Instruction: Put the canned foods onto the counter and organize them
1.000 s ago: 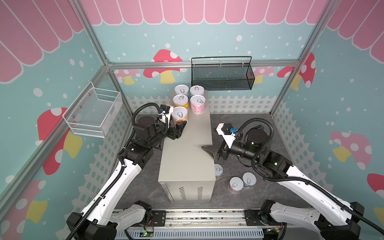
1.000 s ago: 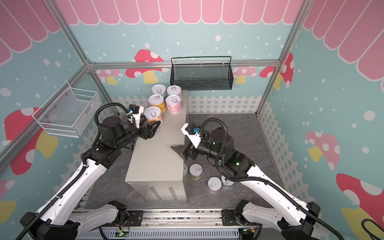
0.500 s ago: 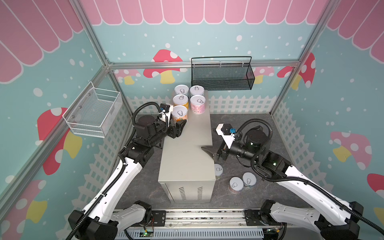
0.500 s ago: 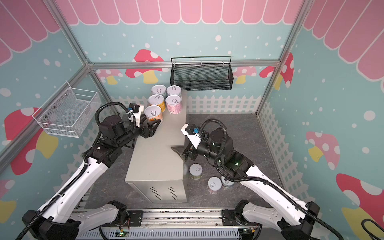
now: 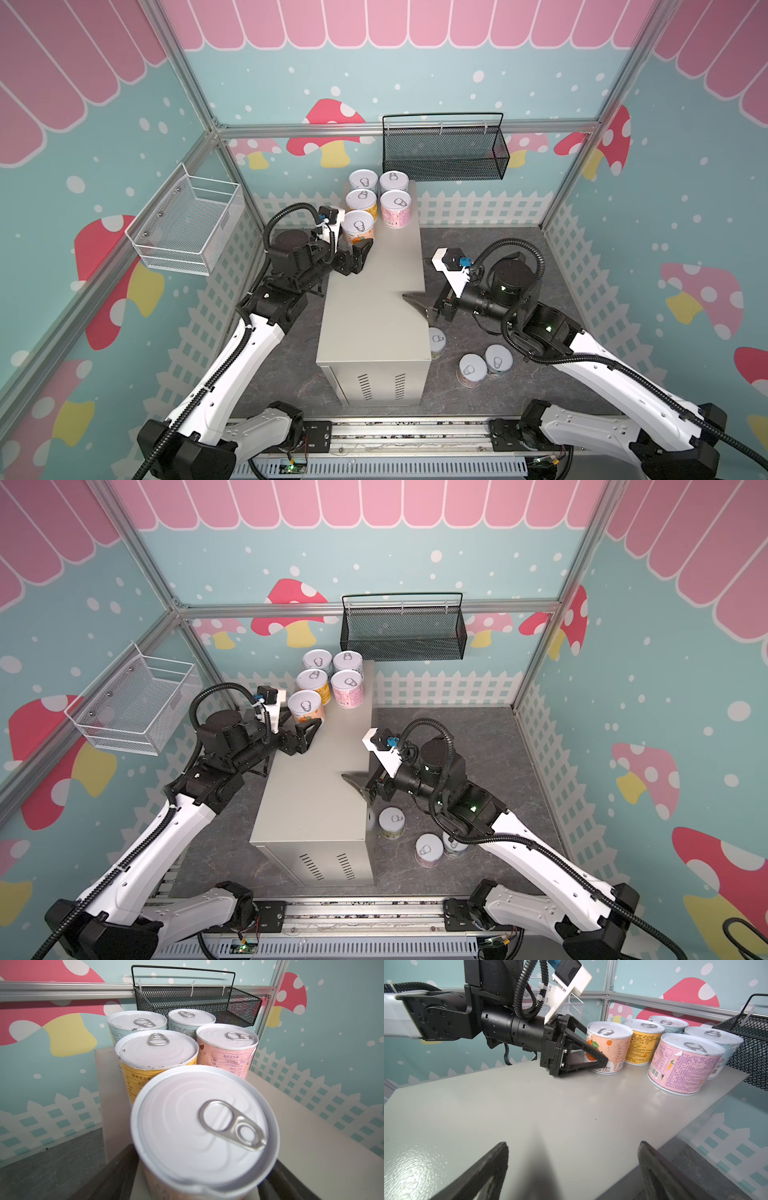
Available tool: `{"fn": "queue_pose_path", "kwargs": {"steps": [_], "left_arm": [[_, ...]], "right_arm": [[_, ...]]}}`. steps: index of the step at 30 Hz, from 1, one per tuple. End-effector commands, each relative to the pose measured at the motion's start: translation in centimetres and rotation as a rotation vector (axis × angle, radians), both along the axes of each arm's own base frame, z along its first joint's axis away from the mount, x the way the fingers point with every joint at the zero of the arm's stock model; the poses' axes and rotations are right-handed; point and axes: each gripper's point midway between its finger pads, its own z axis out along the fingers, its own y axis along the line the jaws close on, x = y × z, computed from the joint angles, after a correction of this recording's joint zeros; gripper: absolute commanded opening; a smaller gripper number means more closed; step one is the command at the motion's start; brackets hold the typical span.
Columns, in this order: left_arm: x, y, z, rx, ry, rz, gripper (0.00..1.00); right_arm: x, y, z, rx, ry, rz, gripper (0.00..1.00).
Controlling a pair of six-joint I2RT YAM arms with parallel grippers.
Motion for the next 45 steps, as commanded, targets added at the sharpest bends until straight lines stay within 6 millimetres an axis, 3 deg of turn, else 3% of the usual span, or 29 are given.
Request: {"fn": "queue_pose_path", "kwargs": {"steps": [1,8,12,21,35,45], "left_arm": [[-0.2,-0.2,-1.8,0.015,0.064,-0.019,0.92],[-2.1,0.6,-0.8,0.004,0.056,-0.007,0.97],[-3.6,2.1,-0.4,0.003,0.061,0.051,0.99],[-5.5,5.3,-2.6,0.042,0.146,0.195,0.99],[-2.1,7.1,-4.3,0.081,0.213,0.344,0.99],[-0.9,8.3,-4.0,0.085,0.212,0.421,0.99]], "right_arm": [[-0.7,-0.1,0.9,0.029,-0.016,0.017,0.98],[-0.6,-0.5,1.5,0.041,-0.019,-0.002,0.98],[0.7,-1.6,2.6,0.049,0.0,-0.108,0.98],[2.2,-2.7,5.0,0.079,0.021,-0.215,0.99],[1.9,-3.5,5.1,0.095,0.036,-0.236,0.99],[2.1,-3.6,4.5,0.085,0.042,-0.248,0.99]]}}
